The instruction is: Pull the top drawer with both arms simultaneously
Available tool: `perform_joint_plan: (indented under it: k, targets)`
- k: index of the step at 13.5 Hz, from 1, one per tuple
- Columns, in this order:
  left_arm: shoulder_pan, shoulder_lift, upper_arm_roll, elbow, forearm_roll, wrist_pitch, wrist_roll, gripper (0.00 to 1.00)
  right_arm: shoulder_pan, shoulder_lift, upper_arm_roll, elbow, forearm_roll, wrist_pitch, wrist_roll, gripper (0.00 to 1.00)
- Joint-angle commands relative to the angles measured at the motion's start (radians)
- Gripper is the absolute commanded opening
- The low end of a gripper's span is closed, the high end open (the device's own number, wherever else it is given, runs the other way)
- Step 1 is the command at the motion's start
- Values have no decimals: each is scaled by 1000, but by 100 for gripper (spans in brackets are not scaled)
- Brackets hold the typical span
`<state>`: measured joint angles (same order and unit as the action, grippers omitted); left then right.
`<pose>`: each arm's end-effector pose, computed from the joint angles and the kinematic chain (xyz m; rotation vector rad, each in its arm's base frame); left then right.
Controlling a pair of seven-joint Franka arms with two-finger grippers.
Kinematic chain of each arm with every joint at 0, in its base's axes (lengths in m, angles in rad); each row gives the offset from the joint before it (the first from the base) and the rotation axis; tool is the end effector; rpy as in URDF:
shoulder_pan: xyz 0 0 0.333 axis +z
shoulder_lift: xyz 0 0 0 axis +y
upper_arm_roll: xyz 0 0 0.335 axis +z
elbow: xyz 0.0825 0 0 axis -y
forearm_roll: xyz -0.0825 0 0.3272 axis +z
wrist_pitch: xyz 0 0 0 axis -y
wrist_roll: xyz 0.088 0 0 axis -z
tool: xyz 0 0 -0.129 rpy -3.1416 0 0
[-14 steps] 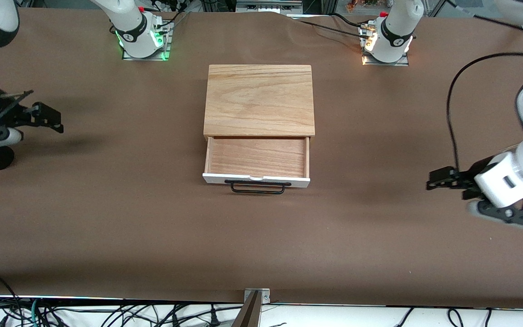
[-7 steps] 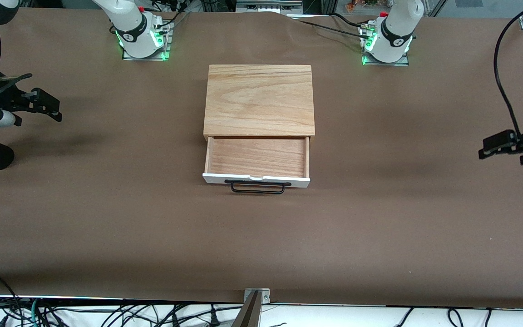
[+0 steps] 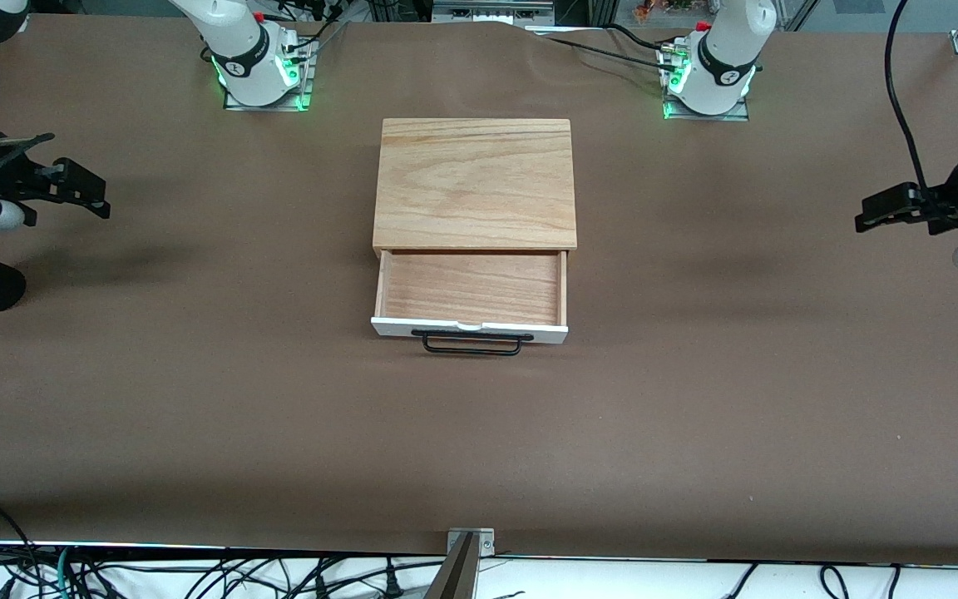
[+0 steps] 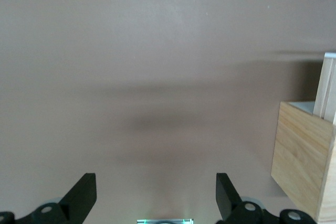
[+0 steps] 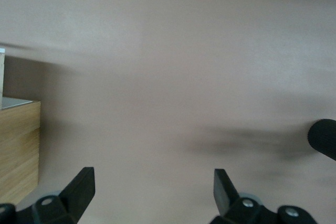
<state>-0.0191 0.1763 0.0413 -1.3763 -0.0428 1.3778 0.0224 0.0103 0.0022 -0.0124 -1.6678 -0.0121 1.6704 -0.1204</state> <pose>0.5299 0.0034 0.5946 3.0907 -0.0073 -0.2693 0.5050 -0.0025 0.5885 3.1239 0.1869 -0.0005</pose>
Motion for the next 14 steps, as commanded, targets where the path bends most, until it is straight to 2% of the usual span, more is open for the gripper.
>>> perform_joint_plan:
  k: [1,8,11,14]
  targets:
    - [-4,-103,0,-150,-9,75,-4,100,-12,2,5,19,-12,-23,15,100]
    - [-15,-78,-14,-119,-6,75,-4,100,-9,2,6,19,-9,-23,18,100]
    - [-13,-41,-14,-61,-6,75,-3,100,-9,2,6,19,-9,-23,18,100]
    - [-12,-41,-12,-60,-8,75,-4,100,-9,2,6,19,-8,-23,18,100]
